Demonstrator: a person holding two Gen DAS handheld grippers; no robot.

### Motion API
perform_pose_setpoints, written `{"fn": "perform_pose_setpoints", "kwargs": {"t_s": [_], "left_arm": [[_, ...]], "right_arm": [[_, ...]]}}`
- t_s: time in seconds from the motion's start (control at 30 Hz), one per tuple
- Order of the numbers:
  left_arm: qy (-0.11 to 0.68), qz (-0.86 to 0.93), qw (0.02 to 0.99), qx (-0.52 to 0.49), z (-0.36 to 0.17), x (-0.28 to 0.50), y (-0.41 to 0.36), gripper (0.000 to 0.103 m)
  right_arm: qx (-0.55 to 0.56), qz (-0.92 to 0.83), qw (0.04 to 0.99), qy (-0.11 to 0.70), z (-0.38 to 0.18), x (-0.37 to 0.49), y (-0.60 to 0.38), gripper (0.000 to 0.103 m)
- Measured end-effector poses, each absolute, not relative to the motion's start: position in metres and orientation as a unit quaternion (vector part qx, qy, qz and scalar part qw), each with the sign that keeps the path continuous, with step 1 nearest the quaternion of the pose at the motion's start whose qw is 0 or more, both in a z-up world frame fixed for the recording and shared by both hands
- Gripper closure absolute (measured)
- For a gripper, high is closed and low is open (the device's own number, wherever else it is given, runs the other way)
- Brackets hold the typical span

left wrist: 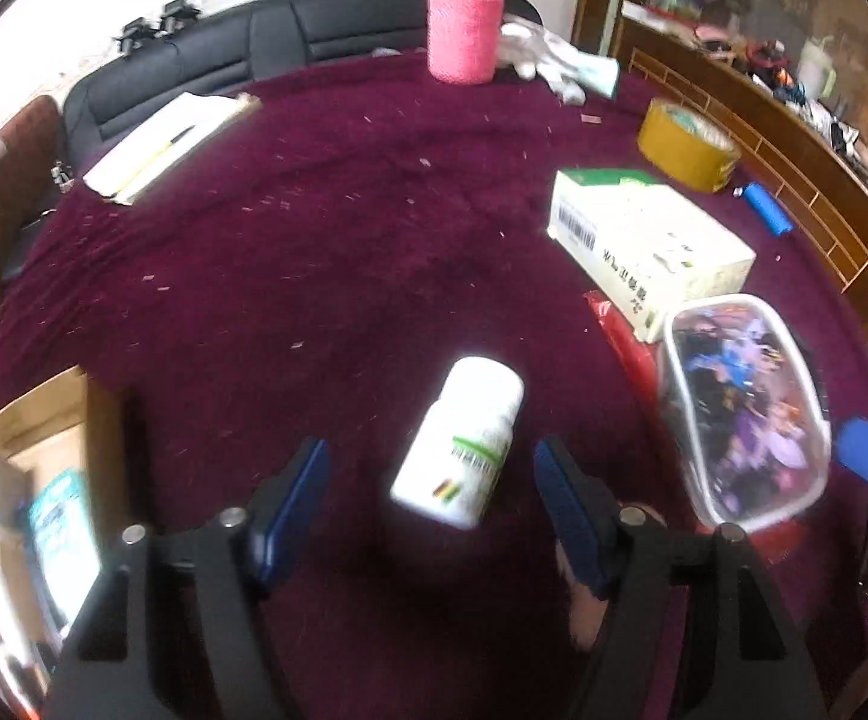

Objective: Organize objects
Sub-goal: 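Grasp the white pill bottle with the left gripper while the right gripper grasps the pink fluffy pom-pom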

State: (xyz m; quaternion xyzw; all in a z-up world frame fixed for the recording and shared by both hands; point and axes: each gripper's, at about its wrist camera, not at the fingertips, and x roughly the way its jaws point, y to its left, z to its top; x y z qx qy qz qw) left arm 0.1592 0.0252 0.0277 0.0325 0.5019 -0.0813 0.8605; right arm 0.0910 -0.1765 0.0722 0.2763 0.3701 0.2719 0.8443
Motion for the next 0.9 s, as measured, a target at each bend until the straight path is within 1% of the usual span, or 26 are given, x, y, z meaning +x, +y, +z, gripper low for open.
{"fn": "perform_pose_setpoints", "kwargs": {"t_s": [0.03,0.07,0.1,0.23,0.3,0.4,0.47,0.57,0.63,0.77,0.87,0.9], "left_arm": [[0.503,-0.084,0.859,0.034,0.024,0.163,0.023,0.034],[0.504,-0.083,0.859,0.037,0.018,0.164,0.022,0.044],[0.507,-0.080,0.857,0.038,0.015,0.164,0.022,0.062],[0.508,-0.064,0.859,0.009,0.013,0.148,0.038,0.062],[0.507,-0.062,0.859,-0.021,0.014,0.129,0.052,0.062],[0.504,-0.052,0.861,-0.041,0.014,0.091,0.061,0.062],[0.495,-0.056,0.866,-0.034,0.014,0.063,0.059,0.062],[0.483,-0.055,0.874,-0.017,0.014,0.040,0.051,0.062],[0.474,-0.052,0.879,-0.014,0.014,0.034,0.050,0.062],[0.457,-0.048,0.888,-0.004,0.012,0.031,0.046,0.062],[0.446,-0.049,0.894,-0.001,0.011,0.027,0.045,0.062],[0.443,-0.049,0.895,-0.002,0.011,0.025,0.046,0.062]], "right_arm": [[0.273,0.273,0.845,0.370,0.072,0.091,-0.175,0.038],[0.270,0.276,0.844,0.371,0.071,0.091,-0.173,0.038],[0.265,0.279,0.844,0.375,0.071,0.091,-0.170,0.038],[0.238,0.292,0.840,0.390,0.065,0.090,-0.154,0.038],[0.219,0.296,0.840,0.398,0.061,0.091,-0.144,0.038],[0.194,0.293,0.841,0.412,0.052,0.092,-0.131,0.037],[0.169,0.284,0.843,0.424,0.045,0.094,-0.122,0.037],[0.145,0.274,0.852,0.422,0.041,0.094,-0.112,0.037],[0.107,0.252,0.864,0.423,0.041,0.094,-0.101,0.037],[0.034,0.202,0.870,0.448,0.032,0.100,-0.080,0.034],[0.006,0.181,0.865,0.468,0.017,0.108,-0.072,0.034],[0.001,0.185,0.860,0.475,0.012,0.111,-0.070,0.038]]}}
